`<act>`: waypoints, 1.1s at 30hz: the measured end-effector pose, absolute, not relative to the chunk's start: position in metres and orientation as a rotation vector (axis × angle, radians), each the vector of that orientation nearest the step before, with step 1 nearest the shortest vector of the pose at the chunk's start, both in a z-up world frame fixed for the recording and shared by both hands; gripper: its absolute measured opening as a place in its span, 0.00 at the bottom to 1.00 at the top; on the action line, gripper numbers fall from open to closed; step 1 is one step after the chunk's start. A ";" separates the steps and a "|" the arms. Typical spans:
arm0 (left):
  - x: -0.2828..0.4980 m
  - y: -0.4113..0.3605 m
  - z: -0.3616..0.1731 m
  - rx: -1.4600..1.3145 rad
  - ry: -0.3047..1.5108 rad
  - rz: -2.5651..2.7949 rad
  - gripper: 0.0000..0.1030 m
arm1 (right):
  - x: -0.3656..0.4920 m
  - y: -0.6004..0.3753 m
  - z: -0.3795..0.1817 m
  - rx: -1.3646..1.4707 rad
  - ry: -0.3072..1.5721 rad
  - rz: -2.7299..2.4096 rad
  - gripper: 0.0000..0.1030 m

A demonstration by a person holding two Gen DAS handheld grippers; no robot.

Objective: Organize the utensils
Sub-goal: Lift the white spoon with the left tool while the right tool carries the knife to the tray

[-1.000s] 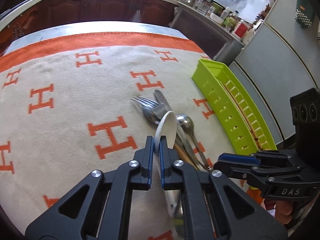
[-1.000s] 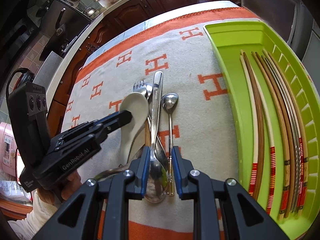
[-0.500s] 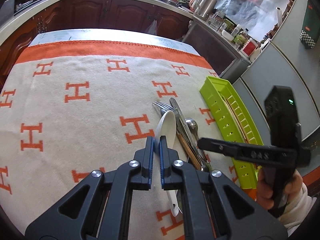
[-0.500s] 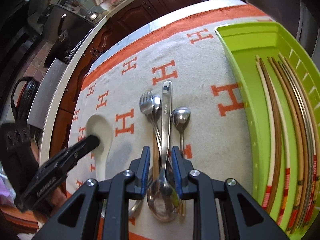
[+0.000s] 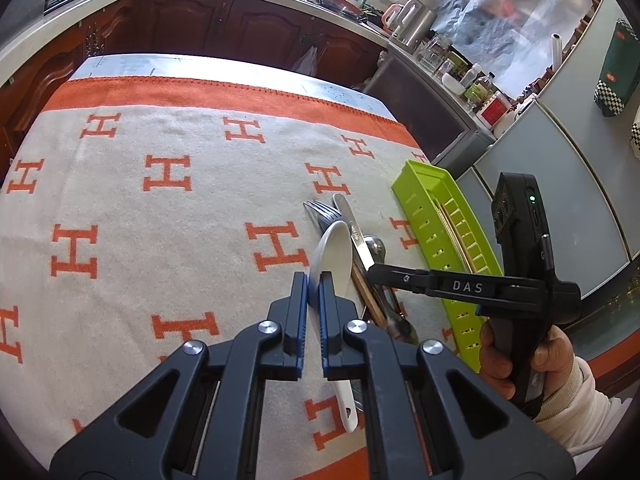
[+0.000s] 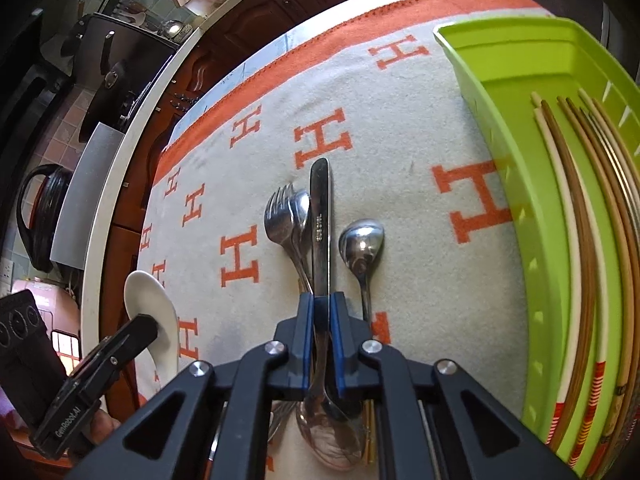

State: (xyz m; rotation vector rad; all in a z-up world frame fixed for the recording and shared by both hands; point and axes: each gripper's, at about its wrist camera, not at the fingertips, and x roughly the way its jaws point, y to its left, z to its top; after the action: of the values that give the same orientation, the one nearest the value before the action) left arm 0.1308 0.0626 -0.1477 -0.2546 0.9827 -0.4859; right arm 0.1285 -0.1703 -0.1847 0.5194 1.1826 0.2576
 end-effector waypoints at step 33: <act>0.107 -0.096 -0.076 -0.144 0.990 -0.620 0.03 | 0.053 -0.281 -0.070 0.492 0.935 0.133 0.02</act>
State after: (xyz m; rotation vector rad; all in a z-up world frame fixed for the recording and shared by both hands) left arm 0.1070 -0.0961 -0.0761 -0.1442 0.9900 -0.6198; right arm 0.0534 -0.2813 -0.0705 0.4917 0.9354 0.1332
